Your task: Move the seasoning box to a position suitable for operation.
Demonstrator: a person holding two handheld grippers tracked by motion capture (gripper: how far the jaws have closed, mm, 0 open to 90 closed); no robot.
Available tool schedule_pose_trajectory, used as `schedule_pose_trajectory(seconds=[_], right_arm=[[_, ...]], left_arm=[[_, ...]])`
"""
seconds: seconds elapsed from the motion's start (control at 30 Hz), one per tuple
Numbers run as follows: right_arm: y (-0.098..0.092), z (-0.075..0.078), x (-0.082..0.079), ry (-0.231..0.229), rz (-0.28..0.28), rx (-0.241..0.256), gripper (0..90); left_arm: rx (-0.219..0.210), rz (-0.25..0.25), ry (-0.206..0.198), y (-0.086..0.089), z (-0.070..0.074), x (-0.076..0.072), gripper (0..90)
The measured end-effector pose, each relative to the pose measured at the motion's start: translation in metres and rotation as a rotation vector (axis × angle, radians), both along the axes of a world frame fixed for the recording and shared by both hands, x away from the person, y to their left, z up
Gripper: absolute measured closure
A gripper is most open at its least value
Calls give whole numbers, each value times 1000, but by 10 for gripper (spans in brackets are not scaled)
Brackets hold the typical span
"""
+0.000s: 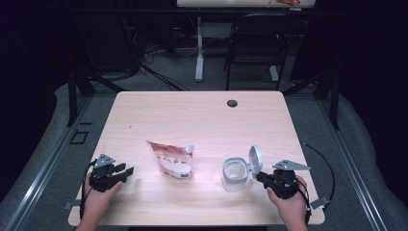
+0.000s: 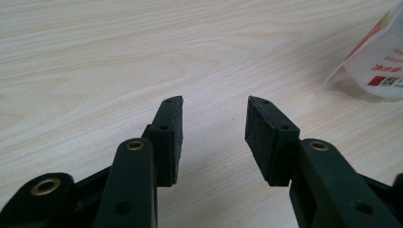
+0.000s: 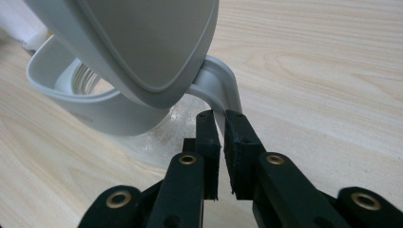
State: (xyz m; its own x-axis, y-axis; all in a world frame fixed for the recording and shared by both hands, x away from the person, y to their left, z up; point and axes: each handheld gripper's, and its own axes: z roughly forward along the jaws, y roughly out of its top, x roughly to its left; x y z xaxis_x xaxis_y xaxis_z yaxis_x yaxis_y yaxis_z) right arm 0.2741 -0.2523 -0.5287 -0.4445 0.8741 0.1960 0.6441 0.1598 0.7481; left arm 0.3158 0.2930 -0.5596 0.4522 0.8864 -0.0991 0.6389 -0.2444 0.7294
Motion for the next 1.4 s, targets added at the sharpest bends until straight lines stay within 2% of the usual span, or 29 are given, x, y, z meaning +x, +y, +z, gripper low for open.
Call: schedule_pose_trajectory(seconds=[0.23, 0.57, 0.9, 1.1, 1.33, 1.4], right_arm=[[-1, -2, 13, -2, -15, 35, 842], [2, -3, 34, -8, -32, 36, 843], [8, -6, 54, -25, -17, 60, 845], [14, -6, 66, -58, 12, 40, 841], [17, -10, 75, -51, 23, 53, 838], [18, -9, 76, -62, 21, 54, 840]], left_arm=[[0, 2, 3, 1, -1, 0, 575], [0, 4, 6, 1, -1, 0, 575], [0, 4, 5, 2, -1, 1, 576], [1, 4, 5, 1, -2, 1, 576], [3, 1, 9, 0, -2, 1, 576], [6, -1, 10, 0, -2, 1, 576]])
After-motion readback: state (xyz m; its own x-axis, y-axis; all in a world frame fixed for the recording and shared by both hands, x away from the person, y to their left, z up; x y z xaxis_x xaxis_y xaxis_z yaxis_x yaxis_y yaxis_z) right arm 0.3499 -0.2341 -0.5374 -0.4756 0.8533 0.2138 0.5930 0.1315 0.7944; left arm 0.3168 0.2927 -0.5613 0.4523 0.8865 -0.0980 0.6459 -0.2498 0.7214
